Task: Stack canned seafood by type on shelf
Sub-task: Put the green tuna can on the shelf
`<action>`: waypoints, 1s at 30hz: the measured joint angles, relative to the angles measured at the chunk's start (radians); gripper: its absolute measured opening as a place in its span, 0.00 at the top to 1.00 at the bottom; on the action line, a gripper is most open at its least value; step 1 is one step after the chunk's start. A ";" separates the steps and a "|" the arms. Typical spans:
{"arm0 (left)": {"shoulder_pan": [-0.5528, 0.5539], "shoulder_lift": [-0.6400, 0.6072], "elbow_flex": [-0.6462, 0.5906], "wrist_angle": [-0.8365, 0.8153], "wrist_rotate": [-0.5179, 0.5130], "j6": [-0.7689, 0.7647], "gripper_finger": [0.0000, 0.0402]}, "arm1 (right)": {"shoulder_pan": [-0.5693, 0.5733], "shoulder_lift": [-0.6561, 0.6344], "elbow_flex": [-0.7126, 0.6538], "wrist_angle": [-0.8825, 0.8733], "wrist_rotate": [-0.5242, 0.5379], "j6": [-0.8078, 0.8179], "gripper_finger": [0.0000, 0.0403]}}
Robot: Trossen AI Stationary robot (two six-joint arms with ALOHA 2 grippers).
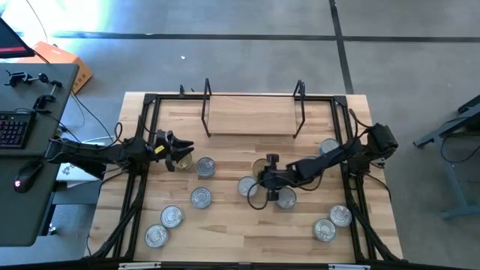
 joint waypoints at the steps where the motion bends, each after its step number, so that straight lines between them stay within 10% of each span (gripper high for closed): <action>1: 0.000 0.000 0.000 0.000 0.000 0.000 0.64 | 0.001 -0.001 0.012 -0.009 0.001 0.009 0.71; 9: -0.020 0.000 0.000 -0.020 0.011 -0.007 0.64 | 0.001 0.001 -0.052 -0.027 0.022 0.013 0.57; 20: -0.023 0.000 0.000 -0.017 -0.041 0.018 0.64 | -0.013 -0.008 -0.185 0.083 0.144 0.014 0.96; 30: -0.024 0.000 0.000 -0.048 -0.041 0.007 0.64 | -0.003 -0.106 -0.148 -0.027 0.049 -0.009 0.99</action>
